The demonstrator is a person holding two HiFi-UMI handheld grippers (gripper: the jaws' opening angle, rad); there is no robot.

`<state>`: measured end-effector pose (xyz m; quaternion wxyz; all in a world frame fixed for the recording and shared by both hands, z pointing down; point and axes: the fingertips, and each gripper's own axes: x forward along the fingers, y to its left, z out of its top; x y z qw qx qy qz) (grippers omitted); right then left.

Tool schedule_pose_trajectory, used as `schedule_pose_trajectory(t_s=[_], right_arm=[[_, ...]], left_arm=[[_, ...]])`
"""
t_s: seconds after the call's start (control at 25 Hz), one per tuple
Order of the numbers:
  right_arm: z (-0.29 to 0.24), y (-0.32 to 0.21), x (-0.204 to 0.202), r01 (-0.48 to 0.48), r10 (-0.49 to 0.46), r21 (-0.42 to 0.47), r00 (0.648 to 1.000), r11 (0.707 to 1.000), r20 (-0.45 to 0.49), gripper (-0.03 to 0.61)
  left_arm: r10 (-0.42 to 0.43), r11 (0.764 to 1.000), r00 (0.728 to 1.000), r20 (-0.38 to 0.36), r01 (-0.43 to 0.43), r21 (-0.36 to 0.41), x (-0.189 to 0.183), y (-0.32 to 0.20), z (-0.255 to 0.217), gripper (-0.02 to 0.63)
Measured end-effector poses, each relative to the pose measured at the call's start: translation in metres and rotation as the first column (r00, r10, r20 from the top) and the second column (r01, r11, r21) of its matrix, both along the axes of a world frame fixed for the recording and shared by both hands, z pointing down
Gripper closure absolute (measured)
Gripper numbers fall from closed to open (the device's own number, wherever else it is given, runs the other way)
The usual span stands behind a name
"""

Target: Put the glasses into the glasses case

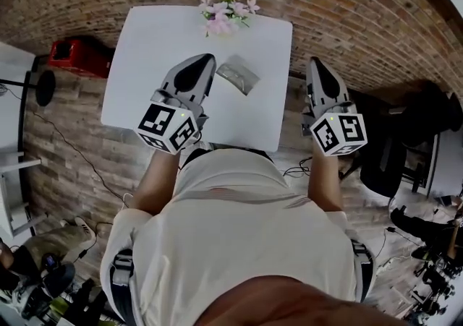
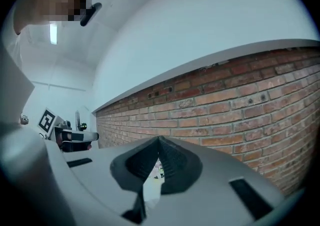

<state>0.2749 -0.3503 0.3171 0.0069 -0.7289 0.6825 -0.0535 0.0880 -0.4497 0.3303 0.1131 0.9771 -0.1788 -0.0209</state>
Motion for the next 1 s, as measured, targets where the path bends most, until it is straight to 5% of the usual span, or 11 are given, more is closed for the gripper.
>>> schedule_pose_trajectory(t_s=[1.0], right_arm=[[0.012, -0.028, -0.012, 0.078, -0.079, -0.03, 0.997, 0.996, -0.021, 0.528]], left_arm=[[-0.057, 0.998, 0.998, 0.016, 0.057, 0.006, -0.008, -0.012, 0.001, 0.595]])
